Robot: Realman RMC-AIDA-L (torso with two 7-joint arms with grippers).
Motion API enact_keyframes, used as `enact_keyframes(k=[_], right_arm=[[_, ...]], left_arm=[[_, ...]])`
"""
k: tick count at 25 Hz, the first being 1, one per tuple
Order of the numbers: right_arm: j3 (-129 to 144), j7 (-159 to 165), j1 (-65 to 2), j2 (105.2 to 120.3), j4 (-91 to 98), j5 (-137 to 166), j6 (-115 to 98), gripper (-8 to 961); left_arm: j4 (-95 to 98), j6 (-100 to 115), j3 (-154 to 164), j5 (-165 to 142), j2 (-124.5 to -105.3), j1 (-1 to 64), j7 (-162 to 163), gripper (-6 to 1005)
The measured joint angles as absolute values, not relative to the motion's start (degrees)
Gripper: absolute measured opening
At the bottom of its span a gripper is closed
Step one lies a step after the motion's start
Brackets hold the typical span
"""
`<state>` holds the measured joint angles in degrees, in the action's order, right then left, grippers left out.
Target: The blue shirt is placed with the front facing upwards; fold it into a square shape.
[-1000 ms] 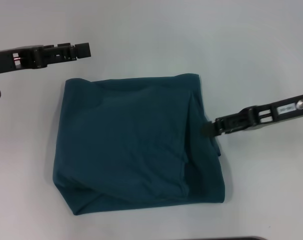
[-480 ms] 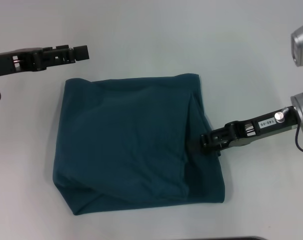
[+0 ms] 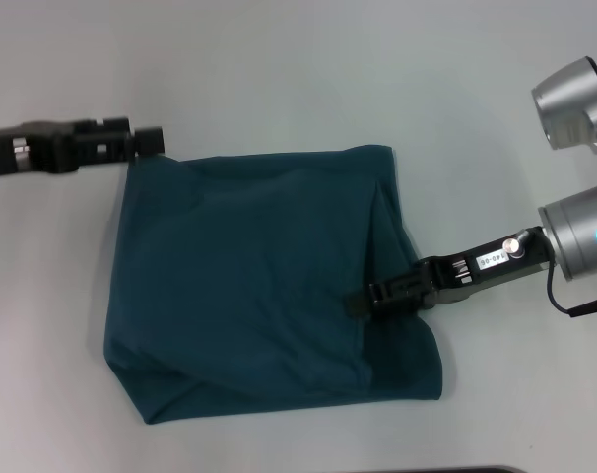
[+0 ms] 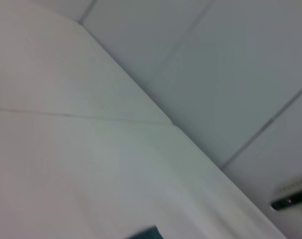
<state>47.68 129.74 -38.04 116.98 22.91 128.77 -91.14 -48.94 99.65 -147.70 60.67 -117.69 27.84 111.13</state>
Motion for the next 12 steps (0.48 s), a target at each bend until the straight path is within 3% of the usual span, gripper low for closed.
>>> enact_keyframes(k=[6,12], right_arm=[[47.96,129.74,-38.47,117.74,22.77,128.65,-89.82,877],[47.61,130.01,-39.11,118.01,22.77,128.31,-88.84,877]], left_arm=[[-47.15,105.31,-146.03,60.55,-115.43,26.94,108.64,962],[-47.40,107.00,-145.92,60.55,-115.16,26.24,108.53,962]])
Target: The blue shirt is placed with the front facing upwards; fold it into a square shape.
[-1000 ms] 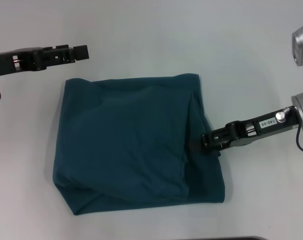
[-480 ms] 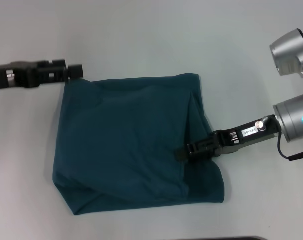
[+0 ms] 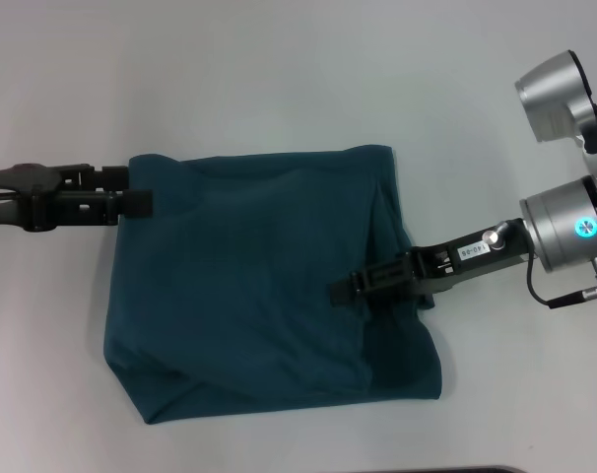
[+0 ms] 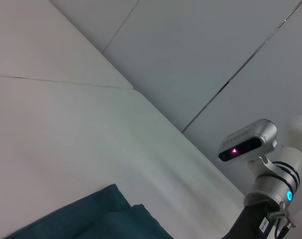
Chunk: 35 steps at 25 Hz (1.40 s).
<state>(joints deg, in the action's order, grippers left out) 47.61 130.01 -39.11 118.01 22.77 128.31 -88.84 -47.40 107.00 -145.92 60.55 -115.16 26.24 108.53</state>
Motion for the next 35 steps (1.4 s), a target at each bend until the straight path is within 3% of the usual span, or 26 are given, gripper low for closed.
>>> enact_keyframes(k=[9,24,35], right_arm=[[47.84,132.38,-40.41,119.33,22.37,128.25,-87.05,877],[47.46,131.17,-40.68,119.51,19.18,124.77,-83.37,866],[47.86,120.48,-40.52,119.94,16.23,118.61,-81.96,419]], left_arm=[[-47.15,106.58,-145.20,60.55,-115.32,26.34,107.98,963],[-47.10,106.15,-145.10,59.36,-115.53,26.61,107.39,963],[-47.10,105.70,-145.15,59.24,-115.56,26.53,107.13,962]])
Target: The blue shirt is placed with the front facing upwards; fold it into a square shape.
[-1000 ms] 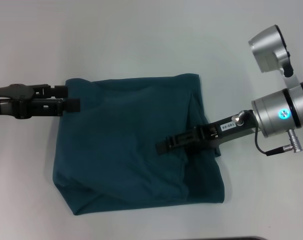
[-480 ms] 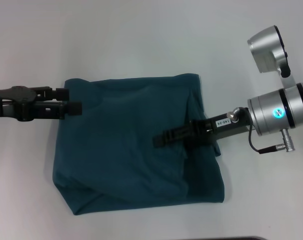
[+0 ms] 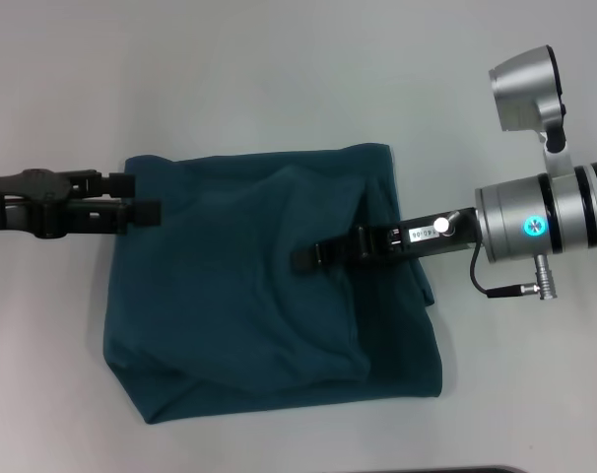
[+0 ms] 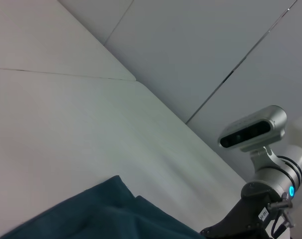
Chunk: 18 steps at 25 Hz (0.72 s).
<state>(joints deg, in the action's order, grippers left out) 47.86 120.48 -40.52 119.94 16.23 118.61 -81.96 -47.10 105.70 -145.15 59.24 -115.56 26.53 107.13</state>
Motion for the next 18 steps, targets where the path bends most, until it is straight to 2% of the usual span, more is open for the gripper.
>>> enact_keyframes(k=[8,18], right_arm=[[47.47,116.62,-40.26,119.96,16.28,117.97,-83.63,92],[47.85,114.24,-41.13,119.61,20.44,115.59,-86.70,104]], left_arm=[[-47.11,105.37,-145.42,59.23,-115.56,26.76,107.16,962],[-47.11,105.32,-145.64,59.42,-115.54,26.81,107.35,962]])
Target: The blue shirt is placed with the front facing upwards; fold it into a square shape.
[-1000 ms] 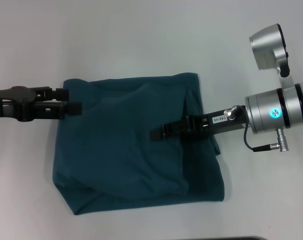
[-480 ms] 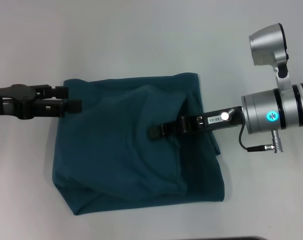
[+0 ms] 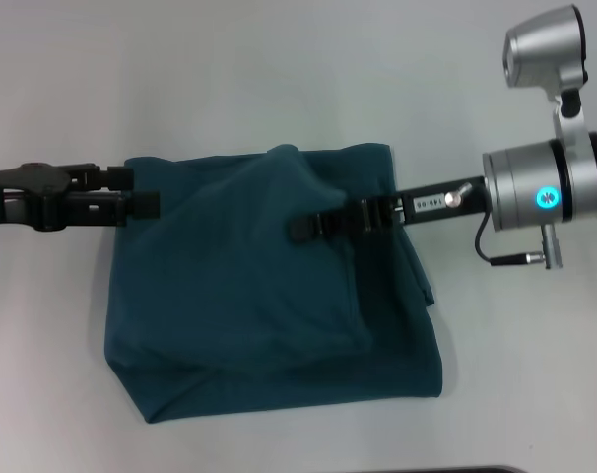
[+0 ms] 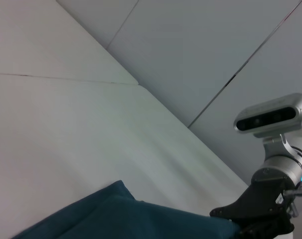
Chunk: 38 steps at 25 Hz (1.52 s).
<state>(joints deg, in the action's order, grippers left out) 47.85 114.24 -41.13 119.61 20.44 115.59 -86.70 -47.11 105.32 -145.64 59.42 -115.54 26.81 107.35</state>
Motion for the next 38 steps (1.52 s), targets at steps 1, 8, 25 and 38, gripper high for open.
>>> enact_keyframes(k=[1,8,25,38], right_arm=[[47.89,114.25,-41.48,119.61,21.04,115.58,-87.03,105],[48.02,114.80,-43.02,119.48,25.14,115.64,-89.96,114],[47.92,118.12,-43.19,119.34,33.02,115.57,-97.48,135],[47.37,118.91,-41.34,118.53,35.53,115.57,-102.00,151]], left_arm=[[-47.11,105.31,-145.68,59.46,-115.52,26.81,107.40,962],[-47.11,105.28,-145.74,59.56,-115.40,26.83,107.63,961],[-47.11,105.29,-145.72,59.59,-115.38,27.12,107.84,961],[-47.11,105.11,-145.72,59.49,-115.55,27.76,108.43,962]])
